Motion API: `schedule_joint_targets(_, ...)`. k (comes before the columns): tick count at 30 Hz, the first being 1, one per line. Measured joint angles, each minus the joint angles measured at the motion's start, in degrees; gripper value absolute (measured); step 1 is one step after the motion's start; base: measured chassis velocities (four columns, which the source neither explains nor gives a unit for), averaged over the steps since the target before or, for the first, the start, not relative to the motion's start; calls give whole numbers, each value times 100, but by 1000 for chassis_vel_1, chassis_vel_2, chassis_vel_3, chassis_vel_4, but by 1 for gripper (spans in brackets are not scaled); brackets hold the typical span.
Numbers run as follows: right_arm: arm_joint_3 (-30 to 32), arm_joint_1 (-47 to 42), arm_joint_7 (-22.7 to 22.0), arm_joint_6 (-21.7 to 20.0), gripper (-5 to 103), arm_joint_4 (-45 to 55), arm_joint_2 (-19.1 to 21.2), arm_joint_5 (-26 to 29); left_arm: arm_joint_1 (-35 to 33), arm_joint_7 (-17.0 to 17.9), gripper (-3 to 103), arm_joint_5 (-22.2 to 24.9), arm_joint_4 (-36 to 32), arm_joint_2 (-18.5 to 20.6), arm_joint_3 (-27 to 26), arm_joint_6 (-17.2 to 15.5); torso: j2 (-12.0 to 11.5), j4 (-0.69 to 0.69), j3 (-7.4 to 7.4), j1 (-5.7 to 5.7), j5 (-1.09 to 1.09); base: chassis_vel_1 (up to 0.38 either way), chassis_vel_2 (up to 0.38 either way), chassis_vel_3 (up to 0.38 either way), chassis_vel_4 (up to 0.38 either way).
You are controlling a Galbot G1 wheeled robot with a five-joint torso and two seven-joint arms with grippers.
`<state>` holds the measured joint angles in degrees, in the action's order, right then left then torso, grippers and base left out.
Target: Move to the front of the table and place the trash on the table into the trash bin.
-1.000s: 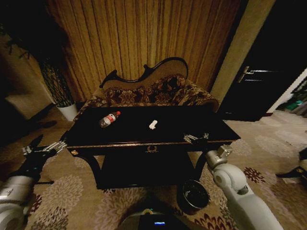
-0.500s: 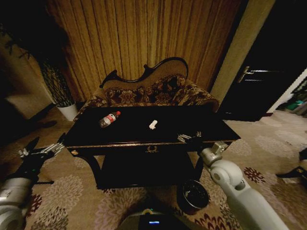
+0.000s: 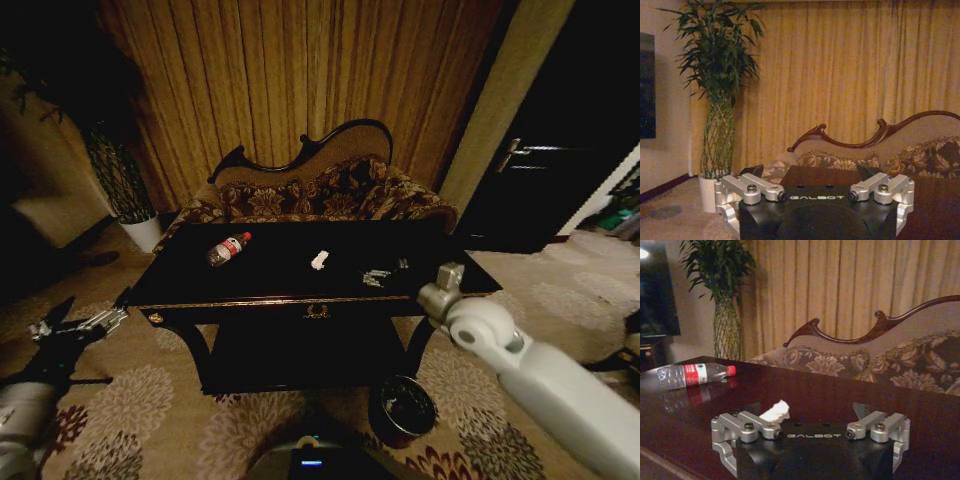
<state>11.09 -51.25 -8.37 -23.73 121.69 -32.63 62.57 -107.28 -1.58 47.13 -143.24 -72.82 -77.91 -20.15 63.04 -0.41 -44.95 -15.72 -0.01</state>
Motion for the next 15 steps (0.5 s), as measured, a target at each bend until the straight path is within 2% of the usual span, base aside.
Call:
schedule_joint_targets(1,0,0,0,0,100,0,0,0,0,0,100,0,0,0,0,0,0,0,0,0,0,0,0,0,0)
schedule_joint_targets(4,-805,771,-234,-196,100,-162,-135,280,35,17,100,-1,0,37,11,-31,0,0,-1,0,1,0,0,0,0)
schedule_joint_targets(7,-1146,1102,-359,-300,100,-240,-252,374,60,44,100,-1,0,48,29,-70,0,0,-1,0,0,0,0,0,0)
schedule_joint_targets(9,-1491,1479,-690,-495,100,-329,-453,475,102,94,100,-13,0,48,45,-115,0,-1,0,0,-2,0,0,0,0)
schedule_joint_targets(11,-1574,1580,-835,-598,100,-354,-552,514,109,98,100,-20,0,44,47,-121,0,-1,0,0,-1,0,0,0,0)
schedule_joint_targets(13,-1815,1888,-1411,-843,100,-457,-888,666,103,103,100,-38,0,13,25,-134,-1,0,-1,0,1,0,0,0,0)
schedule_joint_targets(15,-1868,1946,-1508,-885,100,-483,-951,683,96,103,100,-42,0,5,14,-134,0,1,-1,-1,0,0,0,0,0)
